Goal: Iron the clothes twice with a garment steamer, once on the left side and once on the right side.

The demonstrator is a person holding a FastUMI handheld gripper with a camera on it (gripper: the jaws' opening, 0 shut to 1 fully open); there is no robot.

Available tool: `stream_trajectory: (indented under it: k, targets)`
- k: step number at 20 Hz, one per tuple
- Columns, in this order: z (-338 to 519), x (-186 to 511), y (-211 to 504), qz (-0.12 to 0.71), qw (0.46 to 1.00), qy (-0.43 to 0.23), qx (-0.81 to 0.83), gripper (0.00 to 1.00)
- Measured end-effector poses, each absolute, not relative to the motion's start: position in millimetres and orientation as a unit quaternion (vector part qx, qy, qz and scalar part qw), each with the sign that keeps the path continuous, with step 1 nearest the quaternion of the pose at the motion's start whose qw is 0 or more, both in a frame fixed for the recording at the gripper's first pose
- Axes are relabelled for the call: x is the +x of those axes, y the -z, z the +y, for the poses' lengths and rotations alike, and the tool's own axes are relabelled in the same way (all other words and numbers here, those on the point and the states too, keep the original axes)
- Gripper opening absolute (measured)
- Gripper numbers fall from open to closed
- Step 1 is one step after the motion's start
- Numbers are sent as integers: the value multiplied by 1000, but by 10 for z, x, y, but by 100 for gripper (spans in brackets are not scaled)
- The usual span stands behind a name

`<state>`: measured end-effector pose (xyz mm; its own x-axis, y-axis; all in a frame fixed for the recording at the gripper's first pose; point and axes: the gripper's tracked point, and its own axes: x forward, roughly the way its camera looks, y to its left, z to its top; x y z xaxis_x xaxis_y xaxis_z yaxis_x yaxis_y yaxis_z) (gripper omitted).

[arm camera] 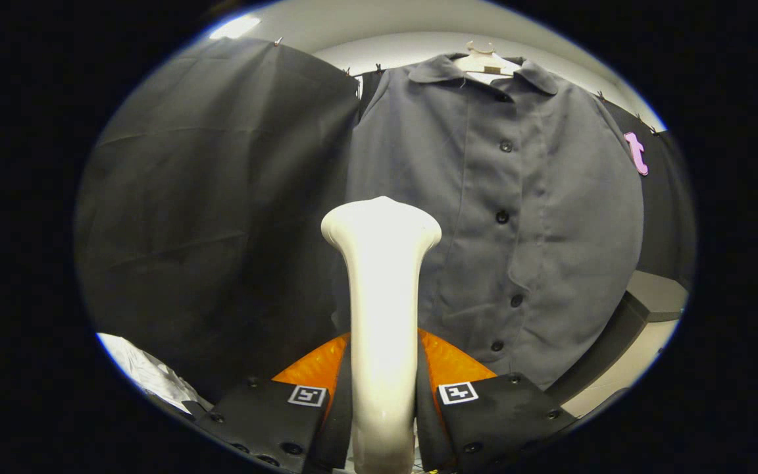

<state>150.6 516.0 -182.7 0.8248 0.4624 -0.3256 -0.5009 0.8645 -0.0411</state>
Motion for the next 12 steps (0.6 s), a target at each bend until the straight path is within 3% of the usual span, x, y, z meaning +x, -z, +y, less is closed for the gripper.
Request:
stream_trajectory:
  k: [12]
  targets:
    - [4429,1370,836,80,971,-222,-40,48]
